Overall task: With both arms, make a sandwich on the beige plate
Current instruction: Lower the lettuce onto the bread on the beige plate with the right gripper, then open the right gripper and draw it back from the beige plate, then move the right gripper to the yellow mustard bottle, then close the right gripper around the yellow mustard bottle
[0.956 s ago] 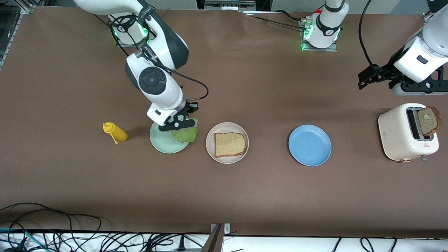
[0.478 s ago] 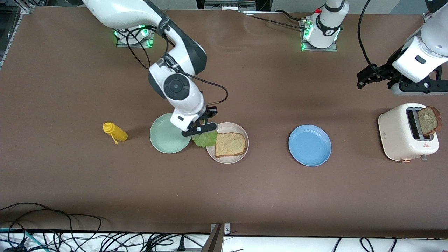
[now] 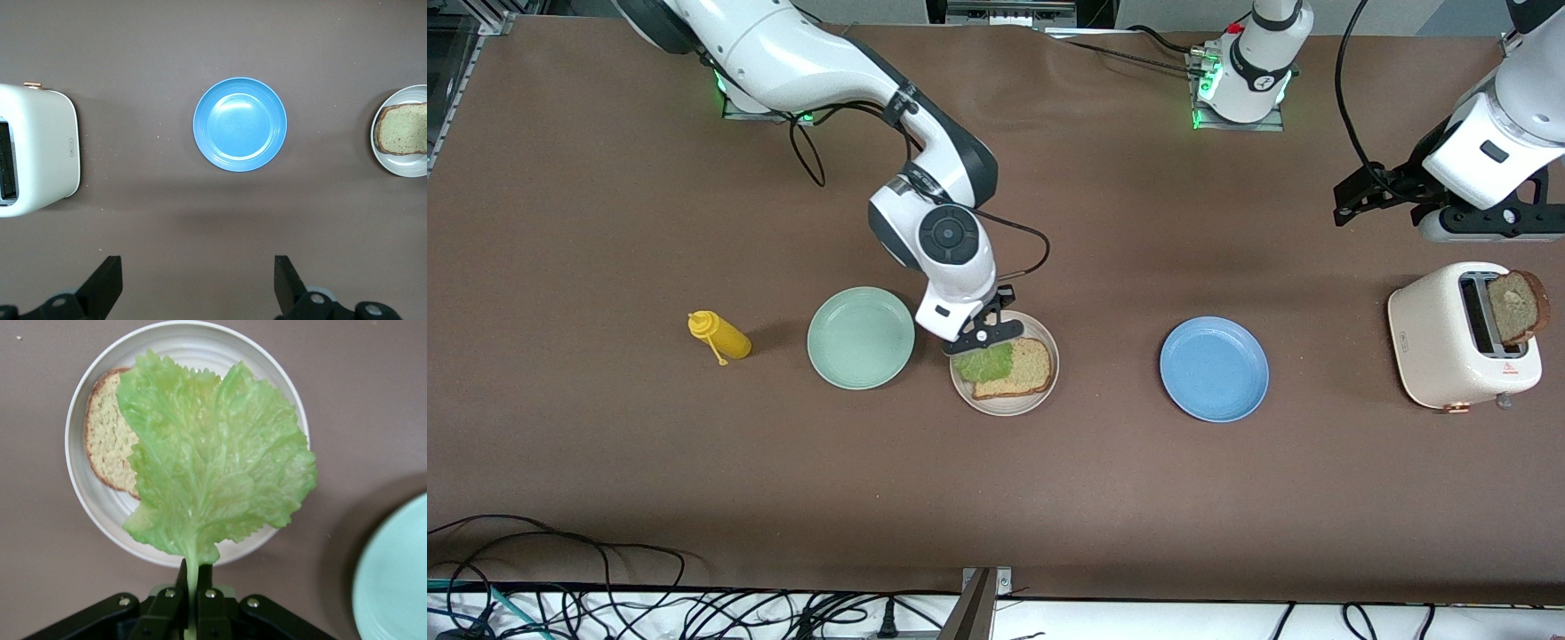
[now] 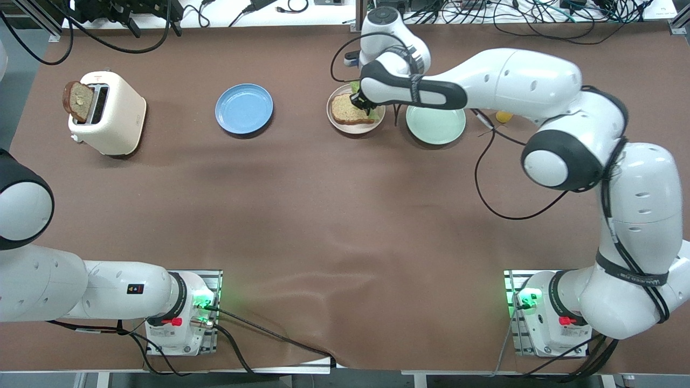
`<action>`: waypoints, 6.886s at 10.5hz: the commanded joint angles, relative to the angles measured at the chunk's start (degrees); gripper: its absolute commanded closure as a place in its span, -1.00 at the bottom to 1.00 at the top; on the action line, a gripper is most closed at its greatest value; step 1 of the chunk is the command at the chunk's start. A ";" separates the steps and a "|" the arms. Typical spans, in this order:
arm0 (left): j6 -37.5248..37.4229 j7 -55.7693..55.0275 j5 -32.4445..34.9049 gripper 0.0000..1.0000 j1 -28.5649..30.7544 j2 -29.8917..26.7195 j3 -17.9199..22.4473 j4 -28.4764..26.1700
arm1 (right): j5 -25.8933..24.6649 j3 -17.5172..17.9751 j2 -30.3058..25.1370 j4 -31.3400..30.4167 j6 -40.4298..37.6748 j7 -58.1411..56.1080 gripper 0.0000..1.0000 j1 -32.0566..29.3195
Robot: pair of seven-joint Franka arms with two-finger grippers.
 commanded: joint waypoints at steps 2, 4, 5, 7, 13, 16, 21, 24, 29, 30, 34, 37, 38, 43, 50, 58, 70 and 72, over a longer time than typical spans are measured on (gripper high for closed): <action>-0.33 0.66 -0.60 -1.00 -0.12 -0.41 0.21 -0.14 | -1.24 -1.25 6.77 8.53 1.51 0.77 1.00 1.72; -0.33 0.57 -0.60 -1.00 -0.12 -0.41 0.21 -0.14 | -1.15 -1.51 7.82 8.53 3.89 0.77 1.00 1.72; -0.33 0.57 -0.60 -1.00 -0.12 -0.41 0.21 -0.14 | -1.15 -1.51 8.35 8.53 4.86 0.77 0.87 1.72; -0.33 0.57 -0.60 -1.00 -0.12 -0.41 0.21 -0.14 | -1.76 -2.30 8.36 8.53 4.96 0.85 -0.99 3.29; -0.86 0.57 -0.43 -1.00 -0.12 -0.41 -0.05 -0.14 | -0.98 -3.54 2.84 8.53 -6.35 4.11 -1.00 1.74; -0.86 0.57 -0.43 -1.00 -0.12 -0.41 -0.05 -0.14 | 4.21 -3.27 -2.80 8.35 -14.52 1.75 -1.00 -3.89; -0.86 0.57 -0.34 -1.00 -0.21 -0.41 -0.14 -0.14 | 4.91 -3.54 -8.34 8.18 -23.95 -4.77 -1.00 -10.04; -1.12 0.57 -0.43 -1.00 -0.21 -0.49 -0.14 -0.14 | 5.00 -5.82 -10.80 7.47 -30.43 -12.14 -1.00 -13.56; -1.21 0.66 -0.43 -1.00 -0.12 -0.49 -0.14 -0.14 | 5.09 -5.73 -25.10 -8.57 -29.68 -23.89 -1.00 -23.22; -1.21 0.66 -0.34 -1.00 -0.12 -0.49 -0.14 -0.14 | 5.35 -6.34 -27.83 -11.92 -28.89 -26.89 -1.00 -24.81; -1.21 0.66 -0.43 -1.00 -0.21 -0.49 -0.23 -0.14 | 5.44 -11.88 -38.64 -27.39 -20.55 -39.54 -1.00 -26.75; -1.21 0.66 -0.43 -1.00 -0.21 -0.49 -0.23 -0.14 | 5.70 -16.35 -43.04 -35.21 -13.27 -49.56 -1.00 -27.11; -1.21 0.57 -0.43 -1.00 -0.21 -0.49 -0.23 -0.14 | 8.31 -17.50 -44.37 -39.07 -9.15 -53.51 -1.00 -27.28; -1.30 0.57 -0.43 -1.00 -0.21 -0.49 -0.23 -0.14 | 17.03 -21.20 -45.70 -50.51 6.33 -70.13 -1.00 -27.81; -1.30 0.57 -0.43 -1.00 -0.21 -0.49 -0.32 -0.14 | 33.81 -24.18 -43.86 -57.21 13.48 -95.70 -1.00 -30.09; -1.30 0.57 -0.43 -1.00 0.05 -0.49 -0.41 -0.22 | 49.35 -25.25 -35.78 -57.04 16.81 -112.85 -1.00 -30.62; -1.30 0.48 -0.43 -1.00 -0.12 -0.49 -0.49 -0.14 | 64.15 -21.82 -29.00 -55.28 20.95 -123.25 -1.00 -29.74; -1.30 0.57 -0.43 -1.00 -0.12 -0.49 -0.49 -0.14 | 64.33 -21.64 -27.60 -53.97 20.95 -123.25 -1.00 -29.66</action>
